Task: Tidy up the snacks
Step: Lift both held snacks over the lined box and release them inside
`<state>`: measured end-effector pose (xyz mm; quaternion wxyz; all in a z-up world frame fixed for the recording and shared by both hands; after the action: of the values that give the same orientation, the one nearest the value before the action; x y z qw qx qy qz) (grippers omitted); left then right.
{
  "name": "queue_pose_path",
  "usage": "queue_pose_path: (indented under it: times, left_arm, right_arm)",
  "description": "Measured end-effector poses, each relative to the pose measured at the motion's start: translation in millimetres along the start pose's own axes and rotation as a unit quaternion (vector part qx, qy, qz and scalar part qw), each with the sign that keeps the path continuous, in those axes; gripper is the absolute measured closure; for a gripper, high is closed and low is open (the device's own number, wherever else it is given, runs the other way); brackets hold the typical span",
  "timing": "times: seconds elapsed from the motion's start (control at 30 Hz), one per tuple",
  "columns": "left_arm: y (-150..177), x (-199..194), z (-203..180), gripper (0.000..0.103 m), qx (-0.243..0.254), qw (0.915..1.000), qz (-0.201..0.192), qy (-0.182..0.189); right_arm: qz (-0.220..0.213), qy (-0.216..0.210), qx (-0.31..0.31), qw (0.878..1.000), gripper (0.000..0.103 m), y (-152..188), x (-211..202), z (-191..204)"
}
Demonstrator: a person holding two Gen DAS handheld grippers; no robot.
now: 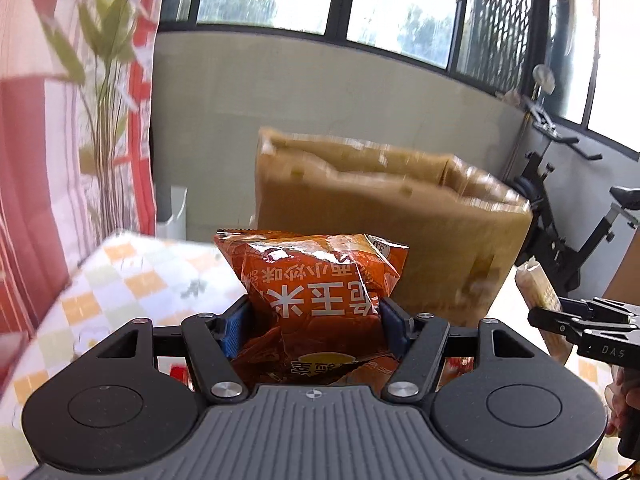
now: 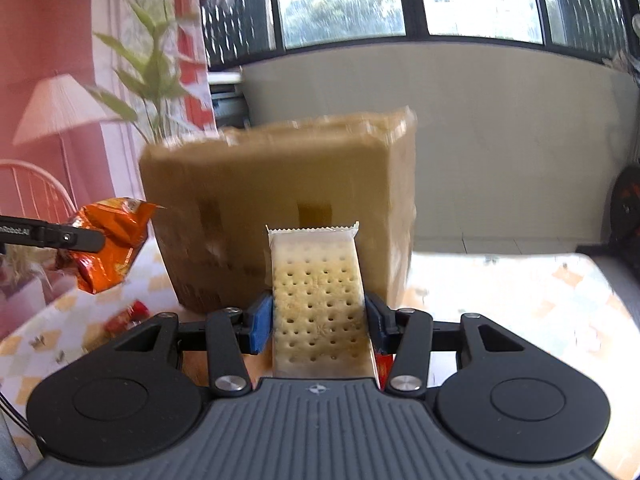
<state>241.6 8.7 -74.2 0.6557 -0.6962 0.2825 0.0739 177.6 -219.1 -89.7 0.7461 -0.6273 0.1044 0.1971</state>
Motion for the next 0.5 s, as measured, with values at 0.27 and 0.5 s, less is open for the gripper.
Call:
queue_pose_path:
  times: [0.27, 0.5]
  left_arm:
    - [-49, -11, -11, 0.034, 0.021, 0.9984, -0.052, 0.007]
    - [-106, 6, -23, 0.034, 0.049, 0.9947, -0.09, 0.007]
  right_arm:
    - [-0.053, -0.019, -0.012, 0.998, 0.053, -62, -7, 7]
    - [-0.074, -0.023, -0.006, 0.997, 0.053, -126, 28, 0]
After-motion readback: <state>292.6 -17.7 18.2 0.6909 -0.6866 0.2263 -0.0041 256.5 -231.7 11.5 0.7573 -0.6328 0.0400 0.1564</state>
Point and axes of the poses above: each gripper's, at about its wrist camera, not at the fingertips, and x roughly the way its jaws point, z to its left, y to its underside, the point moved 5 cm from there along x, roughly the way its jaws point
